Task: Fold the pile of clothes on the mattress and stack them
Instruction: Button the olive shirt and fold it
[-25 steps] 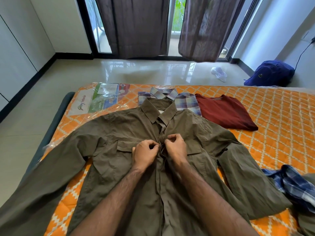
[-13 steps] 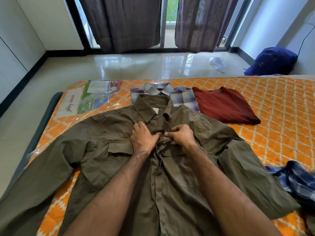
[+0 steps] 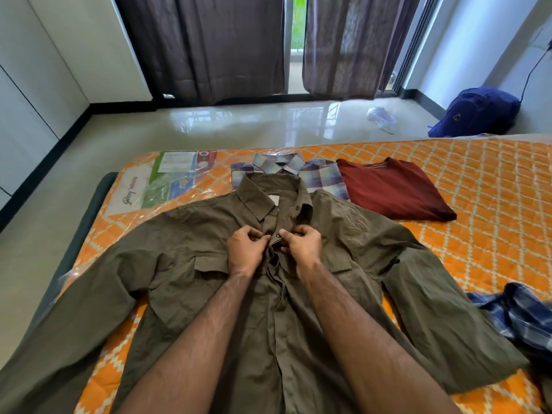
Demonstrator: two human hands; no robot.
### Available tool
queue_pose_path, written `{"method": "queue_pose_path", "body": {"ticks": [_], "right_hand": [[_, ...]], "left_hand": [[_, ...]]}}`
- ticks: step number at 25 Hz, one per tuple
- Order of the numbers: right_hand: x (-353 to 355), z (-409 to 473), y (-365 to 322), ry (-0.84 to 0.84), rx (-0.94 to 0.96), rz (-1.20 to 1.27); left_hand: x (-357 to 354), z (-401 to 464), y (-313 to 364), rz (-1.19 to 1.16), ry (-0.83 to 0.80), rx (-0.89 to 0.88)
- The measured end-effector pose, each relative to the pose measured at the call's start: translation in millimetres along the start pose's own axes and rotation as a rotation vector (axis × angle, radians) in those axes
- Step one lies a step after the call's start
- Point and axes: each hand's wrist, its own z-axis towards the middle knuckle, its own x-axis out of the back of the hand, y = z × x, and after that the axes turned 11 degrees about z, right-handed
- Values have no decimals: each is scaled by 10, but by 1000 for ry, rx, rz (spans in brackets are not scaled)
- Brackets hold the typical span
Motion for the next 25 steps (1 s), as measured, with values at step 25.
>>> {"method": "queue_pose_path", "body": {"ticks": [25], "right_hand": [[-75,66,232,22,10,138]], "left_hand": [[-74,-138,-165,-139,86,-203]]}}
